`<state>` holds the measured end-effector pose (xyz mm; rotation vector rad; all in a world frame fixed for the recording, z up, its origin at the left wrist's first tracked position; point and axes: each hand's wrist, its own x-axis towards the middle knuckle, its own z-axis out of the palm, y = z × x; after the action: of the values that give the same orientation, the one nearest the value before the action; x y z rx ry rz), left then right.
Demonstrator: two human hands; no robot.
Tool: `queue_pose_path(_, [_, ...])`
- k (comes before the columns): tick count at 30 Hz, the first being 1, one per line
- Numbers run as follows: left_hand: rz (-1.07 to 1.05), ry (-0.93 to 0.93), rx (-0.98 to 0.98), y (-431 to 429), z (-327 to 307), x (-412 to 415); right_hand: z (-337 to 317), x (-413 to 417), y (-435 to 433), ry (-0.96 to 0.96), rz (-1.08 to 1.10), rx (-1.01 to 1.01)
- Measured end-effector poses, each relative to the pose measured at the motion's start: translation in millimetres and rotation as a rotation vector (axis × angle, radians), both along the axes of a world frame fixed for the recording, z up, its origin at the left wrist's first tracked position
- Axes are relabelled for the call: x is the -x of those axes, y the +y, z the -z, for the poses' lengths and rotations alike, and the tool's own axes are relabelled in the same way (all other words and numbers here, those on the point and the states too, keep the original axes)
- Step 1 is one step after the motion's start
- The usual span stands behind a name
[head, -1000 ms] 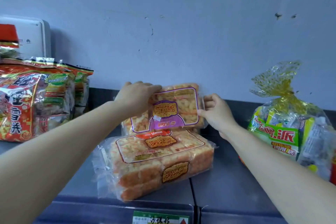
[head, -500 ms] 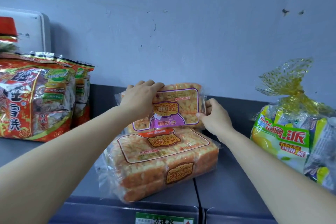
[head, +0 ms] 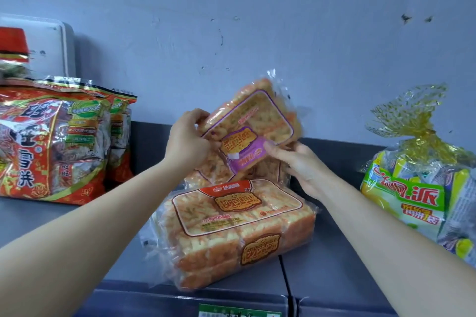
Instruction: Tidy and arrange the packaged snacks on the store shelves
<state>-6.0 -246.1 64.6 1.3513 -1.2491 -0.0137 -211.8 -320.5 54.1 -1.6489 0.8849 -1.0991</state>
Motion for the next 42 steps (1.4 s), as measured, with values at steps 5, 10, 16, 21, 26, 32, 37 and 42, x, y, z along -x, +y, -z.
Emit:
queue_pose_path(5, [0.213,0.563,0.086,1.5,-1.0,8.3,-0.5,-29.3,6.7,0.103,-0.016,0.2])
queue_pose_path(10, [0.424,0.685,-0.25,6.0,5.9,-8.8,-36.2,-22.1,3.3,0.063,0.213,0.553])
queue_pose_path(16, [0.111,0.631,-0.304,-2.2,31.2,-36.2,-37.0,-11.8,2.6,0.555,0.012,0.587])
queue_pose_path(21, [0.031,0.225,-0.501,-1.4,52.3,-48.9,-11.1,-20.1,-8.3,0.803,0.137,0.624])
queue_pose_path(26, [-0.126,-0.028,-0.641,8.4,53.8,-46.4,-1.3,-23.3,4.8,0.927,0.509,0.878])
queue_pose_path(32, [-0.011,-0.222,-0.808,40.8,26.6,-26.9,-23.0,8.3,35.2,1.046,0.117,0.426])
queue_pose_path(37, [0.263,-0.204,-1.0,56.1,17.6,-15.0,-21.3,33.4,47.0,1.105,-0.192,0.118])
queue_pose_path(42, [0.377,-0.06,-0.68,61.2,14.4,-13.6,-23.8,43.9,50.7,0.907,-0.1,0.292])
